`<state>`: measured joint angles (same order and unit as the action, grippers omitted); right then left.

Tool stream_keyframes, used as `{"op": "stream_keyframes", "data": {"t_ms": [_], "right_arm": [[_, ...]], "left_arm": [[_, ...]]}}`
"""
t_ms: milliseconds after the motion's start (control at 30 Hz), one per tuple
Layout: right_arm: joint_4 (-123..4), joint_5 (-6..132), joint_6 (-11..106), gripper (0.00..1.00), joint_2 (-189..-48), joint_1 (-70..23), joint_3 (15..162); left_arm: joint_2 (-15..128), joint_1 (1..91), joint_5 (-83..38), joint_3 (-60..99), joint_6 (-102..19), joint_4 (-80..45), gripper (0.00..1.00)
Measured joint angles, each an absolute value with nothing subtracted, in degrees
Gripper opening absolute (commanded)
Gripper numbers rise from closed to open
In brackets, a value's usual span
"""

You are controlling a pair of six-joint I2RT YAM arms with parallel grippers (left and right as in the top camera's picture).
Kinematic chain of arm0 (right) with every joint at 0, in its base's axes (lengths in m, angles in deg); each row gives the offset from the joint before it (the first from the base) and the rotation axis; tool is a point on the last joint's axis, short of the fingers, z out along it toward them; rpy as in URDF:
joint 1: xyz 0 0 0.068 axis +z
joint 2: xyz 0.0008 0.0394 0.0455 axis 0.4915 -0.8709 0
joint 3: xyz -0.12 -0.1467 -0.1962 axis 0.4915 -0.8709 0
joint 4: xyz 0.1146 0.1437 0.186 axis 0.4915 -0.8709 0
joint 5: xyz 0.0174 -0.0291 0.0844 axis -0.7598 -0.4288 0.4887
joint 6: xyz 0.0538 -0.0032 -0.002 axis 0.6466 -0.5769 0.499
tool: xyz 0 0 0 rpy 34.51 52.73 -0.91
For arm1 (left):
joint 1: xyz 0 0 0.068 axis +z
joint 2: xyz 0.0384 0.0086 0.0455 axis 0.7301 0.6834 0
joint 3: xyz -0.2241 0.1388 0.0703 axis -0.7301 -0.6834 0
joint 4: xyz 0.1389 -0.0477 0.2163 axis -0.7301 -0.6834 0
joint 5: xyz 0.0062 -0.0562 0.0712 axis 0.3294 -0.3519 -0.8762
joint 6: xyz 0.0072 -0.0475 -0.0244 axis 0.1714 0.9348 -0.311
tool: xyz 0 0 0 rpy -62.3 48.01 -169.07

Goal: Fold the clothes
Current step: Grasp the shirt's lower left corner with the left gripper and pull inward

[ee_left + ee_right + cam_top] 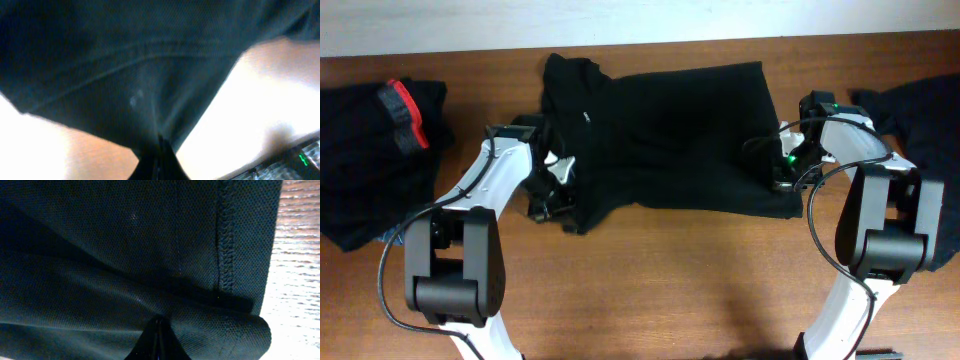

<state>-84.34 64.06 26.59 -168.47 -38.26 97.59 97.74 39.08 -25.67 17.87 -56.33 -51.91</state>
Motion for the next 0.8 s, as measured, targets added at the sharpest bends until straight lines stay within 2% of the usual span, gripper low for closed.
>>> {"op": "stream_keyframes", "data": {"t_ms": [133,233,300,333,400,600,800], "right_arm": [[-84.34,64.06,26.61,0.04,-168.47,-38.26,97.59],[-84.34,64.06,26.59,0.04,-168.47,-38.26,97.59],[-84.34,64.06,26.59,0.04,-168.47,-38.26,97.59],[-84.34,64.06,26.61,0.04,-168.47,-38.26,97.59],[-84.34,64.06,26.59,0.04,-168.47,-38.26,97.59],[-85.43,63.80,26.59,0.04,-168.50,-38.26,97.77],[-94.20,60.91,26.61,0.04,-169.83,-38.70,101.05]], "left_arm": [[97.74,39.01,-25.50,17.72,-57.01,-61.96,0.00],[97.74,39.01,-26.98,17.69,-57.25,-64.74,0.07],[97.74,39.01,-28.01,17.72,-57.45,-64.54,0.27],[97.74,39.01,-28.36,17.69,-57.62,-64.30,0.30],[97.74,39.01,-28.86,17.72,-57.67,-63.43,0.47],[97.74,39.01,-29.30,17.69,-57.71,-61.96,0.49],[97.74,39.01,-32.23,17.72,-57.62,-59.32,0.49]]}}
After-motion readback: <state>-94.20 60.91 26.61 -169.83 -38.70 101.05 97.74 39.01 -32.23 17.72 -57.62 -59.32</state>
